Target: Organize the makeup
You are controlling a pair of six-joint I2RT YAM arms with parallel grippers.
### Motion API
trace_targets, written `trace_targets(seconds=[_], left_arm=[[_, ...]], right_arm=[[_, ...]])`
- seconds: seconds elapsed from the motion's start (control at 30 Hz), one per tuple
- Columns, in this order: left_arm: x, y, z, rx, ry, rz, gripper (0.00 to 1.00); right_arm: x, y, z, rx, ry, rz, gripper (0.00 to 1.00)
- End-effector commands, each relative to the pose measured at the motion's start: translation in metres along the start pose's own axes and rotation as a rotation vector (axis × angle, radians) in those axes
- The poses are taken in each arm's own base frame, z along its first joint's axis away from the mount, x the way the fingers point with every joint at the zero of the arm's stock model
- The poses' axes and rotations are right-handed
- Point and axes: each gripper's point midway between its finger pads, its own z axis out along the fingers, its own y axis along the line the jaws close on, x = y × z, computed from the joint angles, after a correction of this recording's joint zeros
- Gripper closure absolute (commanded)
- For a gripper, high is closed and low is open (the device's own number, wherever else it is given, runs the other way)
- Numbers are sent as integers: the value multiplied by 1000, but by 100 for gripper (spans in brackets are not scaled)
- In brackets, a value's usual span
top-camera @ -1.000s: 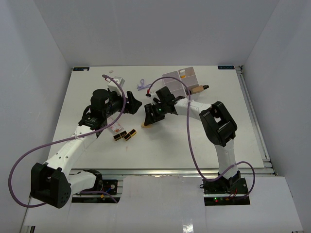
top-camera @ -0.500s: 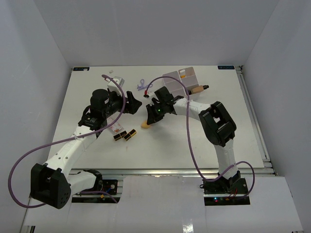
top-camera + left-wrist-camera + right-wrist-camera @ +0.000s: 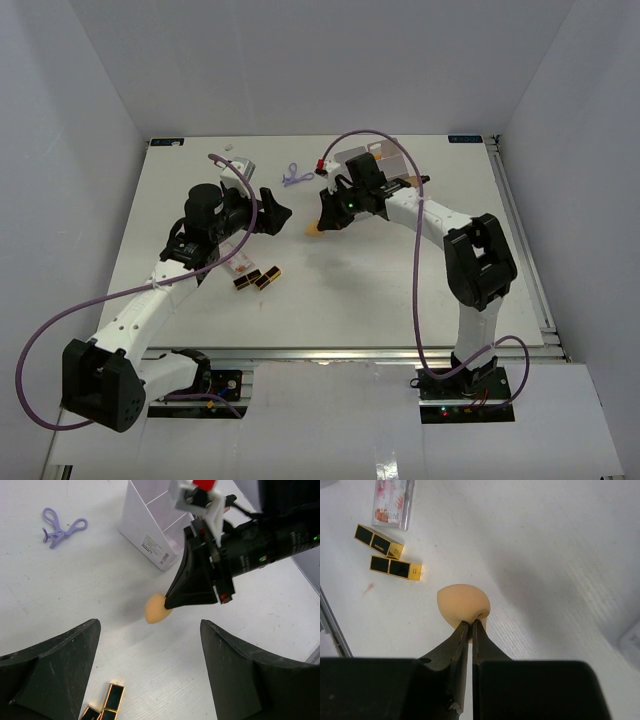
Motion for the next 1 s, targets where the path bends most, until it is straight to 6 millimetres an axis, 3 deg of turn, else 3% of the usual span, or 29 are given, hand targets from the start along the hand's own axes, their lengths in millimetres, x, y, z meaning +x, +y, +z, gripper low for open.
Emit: trace_targets(seconds=[0.0, 0.1, 0.17, 0.27, 0.37, 0.6, 0.97], left_arm=[[-15, -7, -10, 24, -50, 15, 8], [-16, -8, -10, 27, -54, 16, 8], [-16, -8, -10, 26, -54, 15, 8], [-17, -8, -10, 27, -55, 15, 8], [-15, -7, -9, 27, -51, 14, 8], [-14, -7, -8, 23, -49, 15, 8], [-12, -7, -7, 30, -40, 11, 8]], right_arm=[[-63, -29, -67, 106, -160, -100, 92], [-84, -69, -103, 235, -215, -103, 92], [-91, -108, -130, 353, -244, -90, 92], [-94, -149, -152, 486, -248, -95, 92], [-96, -177, -165, 574, -252, -95, 92], [-91, -216, -169, 669, -230, -87, 92], [-70, -243, -154, 691, -165, -85, 92]])
